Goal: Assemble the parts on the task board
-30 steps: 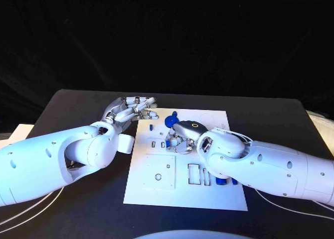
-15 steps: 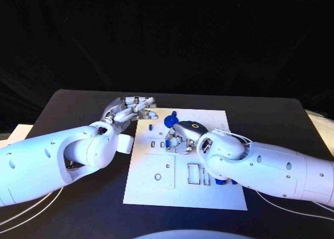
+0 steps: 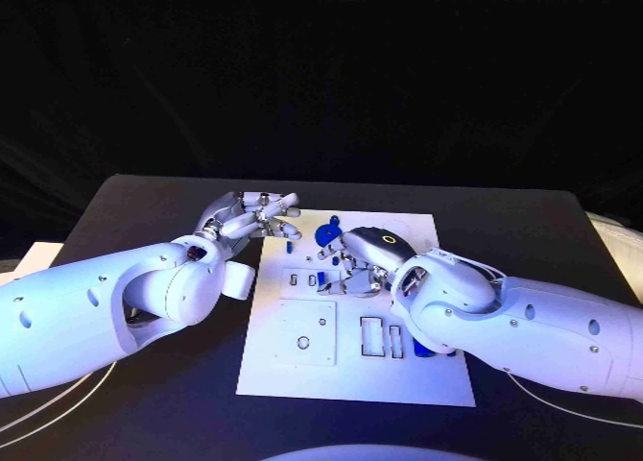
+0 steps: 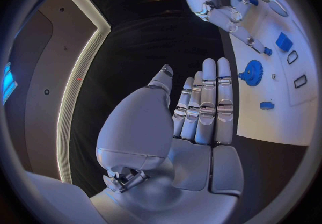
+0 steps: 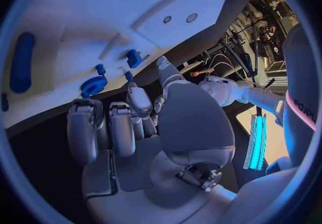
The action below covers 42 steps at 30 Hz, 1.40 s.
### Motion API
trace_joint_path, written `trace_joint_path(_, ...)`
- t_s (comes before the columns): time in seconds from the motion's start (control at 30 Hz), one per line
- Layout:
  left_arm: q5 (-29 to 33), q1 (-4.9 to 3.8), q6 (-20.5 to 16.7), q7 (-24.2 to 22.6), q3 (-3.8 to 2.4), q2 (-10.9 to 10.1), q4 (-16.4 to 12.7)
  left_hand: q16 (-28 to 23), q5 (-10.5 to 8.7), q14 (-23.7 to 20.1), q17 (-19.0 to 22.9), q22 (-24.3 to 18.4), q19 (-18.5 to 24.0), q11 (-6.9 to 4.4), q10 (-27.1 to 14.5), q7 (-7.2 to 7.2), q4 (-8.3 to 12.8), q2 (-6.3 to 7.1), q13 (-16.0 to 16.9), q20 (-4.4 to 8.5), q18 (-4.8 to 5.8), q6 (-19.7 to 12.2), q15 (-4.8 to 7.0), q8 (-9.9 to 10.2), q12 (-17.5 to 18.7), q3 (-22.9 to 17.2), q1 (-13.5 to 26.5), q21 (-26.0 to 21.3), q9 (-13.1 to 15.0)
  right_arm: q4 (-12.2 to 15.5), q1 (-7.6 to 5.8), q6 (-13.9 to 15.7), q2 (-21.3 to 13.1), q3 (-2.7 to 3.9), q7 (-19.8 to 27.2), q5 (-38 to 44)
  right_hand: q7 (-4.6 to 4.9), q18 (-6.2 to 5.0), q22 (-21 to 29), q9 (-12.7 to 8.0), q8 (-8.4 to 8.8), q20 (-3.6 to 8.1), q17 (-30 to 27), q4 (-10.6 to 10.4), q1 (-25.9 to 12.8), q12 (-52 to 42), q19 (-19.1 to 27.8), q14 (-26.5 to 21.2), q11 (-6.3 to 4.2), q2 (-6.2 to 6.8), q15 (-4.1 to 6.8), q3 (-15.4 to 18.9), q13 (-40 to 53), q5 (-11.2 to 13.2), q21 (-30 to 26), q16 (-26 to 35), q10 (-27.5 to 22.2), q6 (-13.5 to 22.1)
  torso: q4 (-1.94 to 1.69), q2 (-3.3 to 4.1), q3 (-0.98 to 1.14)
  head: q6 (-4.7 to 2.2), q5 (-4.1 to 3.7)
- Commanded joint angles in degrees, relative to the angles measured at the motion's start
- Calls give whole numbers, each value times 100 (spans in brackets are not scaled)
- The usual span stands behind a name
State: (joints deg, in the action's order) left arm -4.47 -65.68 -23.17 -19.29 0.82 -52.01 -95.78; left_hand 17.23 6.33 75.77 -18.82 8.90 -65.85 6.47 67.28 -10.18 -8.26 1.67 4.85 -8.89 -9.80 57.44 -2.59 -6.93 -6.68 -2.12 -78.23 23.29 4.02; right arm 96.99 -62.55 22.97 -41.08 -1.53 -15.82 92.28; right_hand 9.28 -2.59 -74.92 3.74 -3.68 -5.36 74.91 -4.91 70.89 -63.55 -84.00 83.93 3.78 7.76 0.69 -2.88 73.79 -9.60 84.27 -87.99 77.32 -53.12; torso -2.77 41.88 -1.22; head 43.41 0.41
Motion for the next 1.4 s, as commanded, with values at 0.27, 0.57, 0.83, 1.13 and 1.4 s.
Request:
trace_joint_path(0.27, -2255, -12, 496, 2653, -5, 134, 244, 5339, -30, 1242, -5069, 2441, -1398, -491, 1261, 344, -31, -4, 772, 549, 172, 452, 492, -111, -940, -13, 97, 2630, 90, 620, -546, 12, -937, 76, 977, -1571, -28, -2, -300, 18, -51, -18, 1179, -10, 470, -77, -46, 525, 14, -243, -28, 56, -11, -67, -38, 19, -23, -34, 64, -88, 39, -5, -8)
trace_joint_path(0.57, -4080, -169, 1530, 4501, -6, 424, 497, 7277, -365, 1423, -7118, 5522, -1678, -610, 926, 541, -732, 4, 3874, 626, 536, 615, 599, -602, -4089, 538, 1025, 5111, 473, 534, -988, 219, -1611, 84, 820, -2834, -36, -19, -218, 16, -51, -2, 1097, -12, 535, -28, -9, 504, 3, -454, -14, 17, -71, -189, -81, 78, -46, -58, 114, -160, 50, 8, 8)
trace_joint_path(0.83, -4841, -261, 1840, 5124, -6, 725, 654, 7277, -355, 1423, -7118, 6691, -1920, -743, 1070, 699, -823, -198, 5580, 700, 711, 697, 710, -1244, -5735, 1099, 1150, 5897, 1050, 447, -1059, 191, -1747, 83, 726, -3009, -51, -22, -205, 25, -79, 4, 1072, -27, 503, -44, -5, 499, -9, -460, -5, 59, -74, -225, -88, 97, -33, -115, 126, -171, 73, 16, 24)
trace_joint_path(1.13, -5080, -340, 2094, 5508, -6, 1044, 860, 7277, -358, 1423, -7118, 6984, -1973, -781, 1085, 743, -831, -358, 5937, 734, 753, 450, 733, -1722, -6045, 1417, 1181, 6077, 1620, 362, -1068, 110, -1711, 82, 651, -3013, -57, -25, -193, 28, -88, 8, 1062, -31, 493, -51, 0, 497, -14, -458, -1, 76, -75, -232, -95, 105, -26, -135, 136, -154, 67, 49, 35)
trace_joint_path(1.4, -5206, -426, 2350, 5683, -4, 1314, 1093, 7277, -357, 1423, -7118, 7100, -2000, -783, 1084, 751, -819, -444, 6013, 737, 770, 274, 733, -1941, -6101, 1531, 1096, 6142, 1929, 312, -1069, 46, -1669, 79, 611, -3005, -61, -28, -176, 29, -93, 10, 1047, -36, 484, -45, 7, 493, -17, -458, 2, 87, -82, -243, -104, 116, -27, -147, 122, -155, 68, 45, 20)
